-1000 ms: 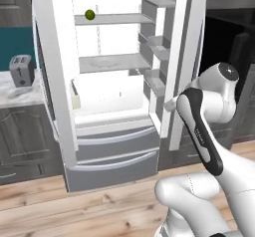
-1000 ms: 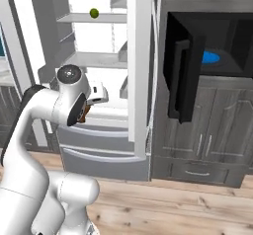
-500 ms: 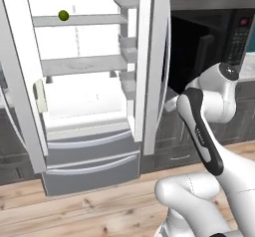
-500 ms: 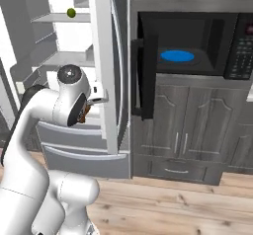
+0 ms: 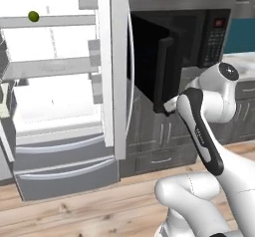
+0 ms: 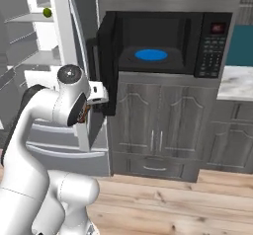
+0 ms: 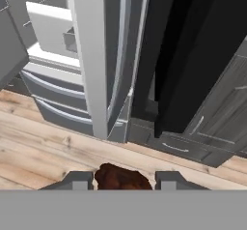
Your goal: Transport the chicken drumstick from the fridge to the microwave and turn on the microwave.
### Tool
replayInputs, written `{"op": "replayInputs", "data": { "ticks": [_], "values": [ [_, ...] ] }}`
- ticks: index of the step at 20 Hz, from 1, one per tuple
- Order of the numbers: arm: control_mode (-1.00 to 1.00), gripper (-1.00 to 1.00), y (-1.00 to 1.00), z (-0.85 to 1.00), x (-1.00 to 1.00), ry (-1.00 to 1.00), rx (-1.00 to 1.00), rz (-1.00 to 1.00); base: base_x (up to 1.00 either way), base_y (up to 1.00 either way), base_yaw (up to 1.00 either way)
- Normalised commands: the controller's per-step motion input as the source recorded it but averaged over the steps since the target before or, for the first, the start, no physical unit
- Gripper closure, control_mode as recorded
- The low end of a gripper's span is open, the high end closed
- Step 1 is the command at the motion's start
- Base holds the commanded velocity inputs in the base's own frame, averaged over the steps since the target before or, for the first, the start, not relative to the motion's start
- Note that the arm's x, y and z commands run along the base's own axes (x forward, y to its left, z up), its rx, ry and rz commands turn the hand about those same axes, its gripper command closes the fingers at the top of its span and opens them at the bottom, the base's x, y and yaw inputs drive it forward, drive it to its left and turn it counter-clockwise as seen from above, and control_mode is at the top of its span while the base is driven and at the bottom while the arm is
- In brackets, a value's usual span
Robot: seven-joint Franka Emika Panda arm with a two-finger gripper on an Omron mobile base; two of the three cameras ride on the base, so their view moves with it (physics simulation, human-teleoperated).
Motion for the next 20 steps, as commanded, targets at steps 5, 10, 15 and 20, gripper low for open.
{"op": "replayInputs", "data": {
  "ticks": [5,10,15,20],
  "values": [
    [1.0,1.0,0.0,0.0,0.0,0.0,0.0,0.0,0.0,-0.63,-0.03],
    [1.0,1.0,0.0,0.0,0.0,0.0,0.0,0.0,0.04,-0.61,-0.04],
    [1.0,1.0,0.0,0.0,0.0,0.0,0.0,0.0,0.34,-0.43,-0.02],
    [1.0,1.0,0.0,0.0,0.0,0.0,0.0,0.0,0.56,-0.29,0.02]
  ]
}}
